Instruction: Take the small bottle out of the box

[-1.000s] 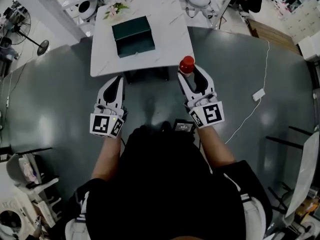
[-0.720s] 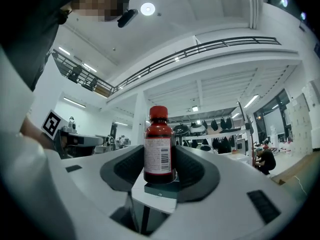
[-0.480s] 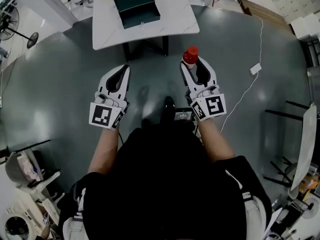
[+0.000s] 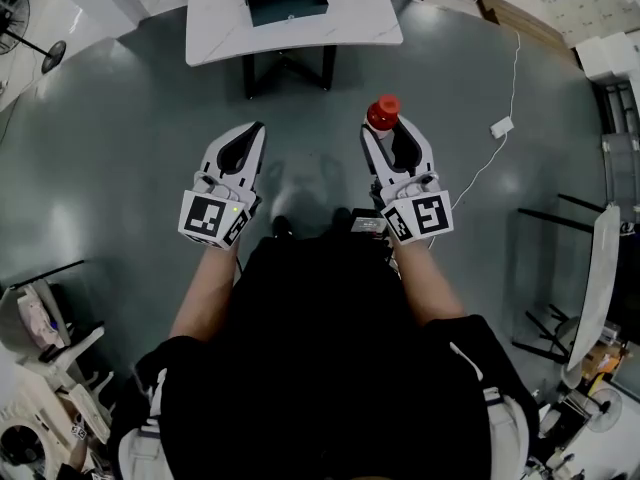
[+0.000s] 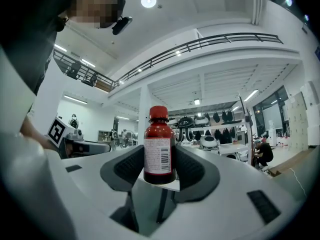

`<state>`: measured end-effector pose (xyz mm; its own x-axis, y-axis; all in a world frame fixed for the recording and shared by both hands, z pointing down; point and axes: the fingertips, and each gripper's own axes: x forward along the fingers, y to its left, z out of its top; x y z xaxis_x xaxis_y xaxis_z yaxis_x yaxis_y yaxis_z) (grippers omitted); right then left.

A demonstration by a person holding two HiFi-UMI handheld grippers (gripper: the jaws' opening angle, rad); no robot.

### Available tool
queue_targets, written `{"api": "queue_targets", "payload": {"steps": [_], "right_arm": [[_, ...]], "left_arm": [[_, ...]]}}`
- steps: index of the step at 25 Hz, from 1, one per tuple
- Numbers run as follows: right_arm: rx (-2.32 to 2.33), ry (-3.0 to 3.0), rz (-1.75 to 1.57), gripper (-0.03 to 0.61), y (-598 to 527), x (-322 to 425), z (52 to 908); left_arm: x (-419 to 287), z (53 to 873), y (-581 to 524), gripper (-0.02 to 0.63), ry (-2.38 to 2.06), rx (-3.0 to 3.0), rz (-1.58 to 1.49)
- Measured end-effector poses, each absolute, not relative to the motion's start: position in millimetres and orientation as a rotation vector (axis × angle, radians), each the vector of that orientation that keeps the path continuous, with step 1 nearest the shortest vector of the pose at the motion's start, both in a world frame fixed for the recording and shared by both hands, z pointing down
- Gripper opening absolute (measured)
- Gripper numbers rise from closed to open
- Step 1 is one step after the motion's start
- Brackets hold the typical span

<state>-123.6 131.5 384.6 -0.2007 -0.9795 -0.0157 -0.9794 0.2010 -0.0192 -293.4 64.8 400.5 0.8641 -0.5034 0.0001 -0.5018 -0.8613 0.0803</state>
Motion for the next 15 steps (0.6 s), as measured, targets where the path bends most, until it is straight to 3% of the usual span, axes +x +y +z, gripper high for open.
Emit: {"api": "queue_targets", "payload": {"steps": [15], "right_arm": [[-1.838, 2.452, -0.005, 0.21, 145, -51, 375]], "left_arm": [[-204, 379, 86, 0.015, -0.811, 2.963, -0.042]]}}
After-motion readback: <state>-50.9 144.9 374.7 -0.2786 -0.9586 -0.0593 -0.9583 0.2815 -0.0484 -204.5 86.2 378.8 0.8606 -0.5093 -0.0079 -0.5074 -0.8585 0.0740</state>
